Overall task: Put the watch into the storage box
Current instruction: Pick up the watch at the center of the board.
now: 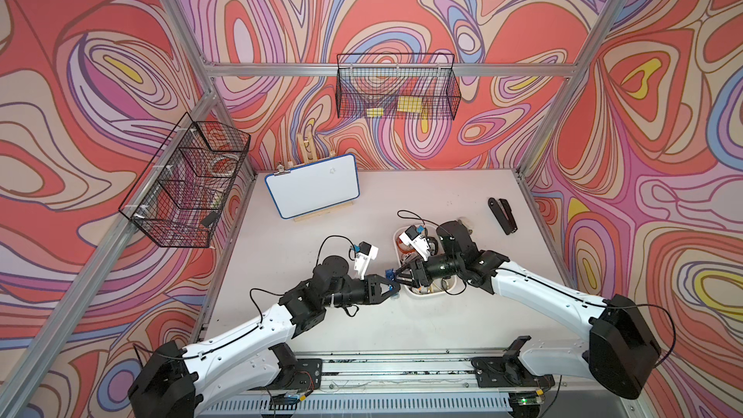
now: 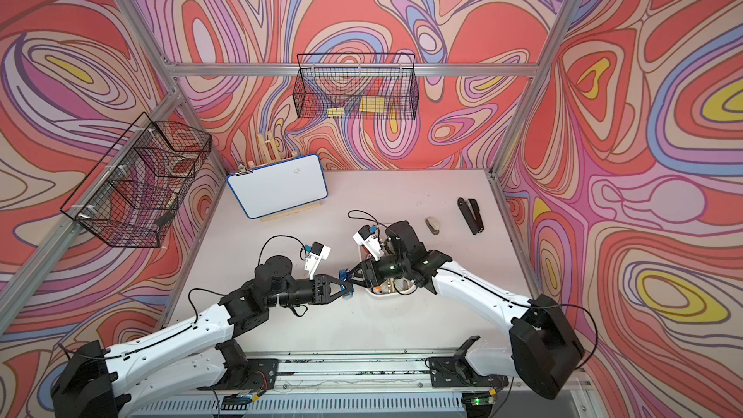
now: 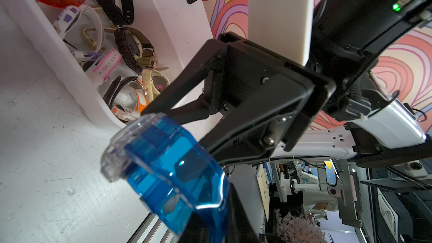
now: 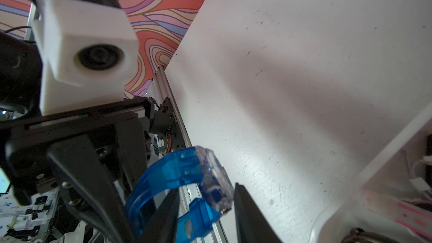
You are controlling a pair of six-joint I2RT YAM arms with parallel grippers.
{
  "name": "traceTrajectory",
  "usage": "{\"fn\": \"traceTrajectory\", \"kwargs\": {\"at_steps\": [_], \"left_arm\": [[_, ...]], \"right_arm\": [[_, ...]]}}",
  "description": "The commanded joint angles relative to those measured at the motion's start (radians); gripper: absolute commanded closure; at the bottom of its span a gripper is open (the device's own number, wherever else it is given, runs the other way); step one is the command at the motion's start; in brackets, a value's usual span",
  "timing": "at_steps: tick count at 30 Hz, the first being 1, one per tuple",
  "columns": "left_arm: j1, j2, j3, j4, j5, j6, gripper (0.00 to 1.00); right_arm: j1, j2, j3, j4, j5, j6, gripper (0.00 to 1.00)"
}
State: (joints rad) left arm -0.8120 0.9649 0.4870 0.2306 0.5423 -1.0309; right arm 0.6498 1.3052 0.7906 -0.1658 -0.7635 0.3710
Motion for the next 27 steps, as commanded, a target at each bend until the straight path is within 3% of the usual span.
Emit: {"fn": "traceTrajectory", "kwargs": {"at_steps": [1,6,12,19,20,24,27], "left_arm": [[0.005,0.0,0.013,0.025,0.001,-0.004,0.86],[0.005,0.003,0.017,0.024,0.002,-0.002,0.86],[0.005,0.005,0.019,0.021,-0.005,0.0,0.85],[0.01,-0.008,0.019,-0.02,-0.032,0.003,0.79],[0.012,-0.011,0.019,-0.027,-0.036,0.004,0.74],[0.02,-0.021,0.019,-0.081,-0.065,0.011,0.31],[0.022,-0.036,0.065,-0.151,-0.102,0.026,0.1]], "right_arm": [[0.007,0.006,-0.023,0.057,-0.067,-0.006,0.68],[0.006,-0.012,-0.035,0.08,-0.082,0.001,0.73],[0.007,-0.018,-0.041,0.106,-0.084,0.025,0.91],[0.007,-0.055,-0.03,0.088,-0.055,0.027,0.96],[0.007,-0.057,-0.023,0.077,-0.047,0.025,0.97],[0.007,-0.04,0.018,-0.009,0.004,0.009,0.99],[0.007,-0.015,0.048,-0.068,0.045,0.002,0.99]]}}
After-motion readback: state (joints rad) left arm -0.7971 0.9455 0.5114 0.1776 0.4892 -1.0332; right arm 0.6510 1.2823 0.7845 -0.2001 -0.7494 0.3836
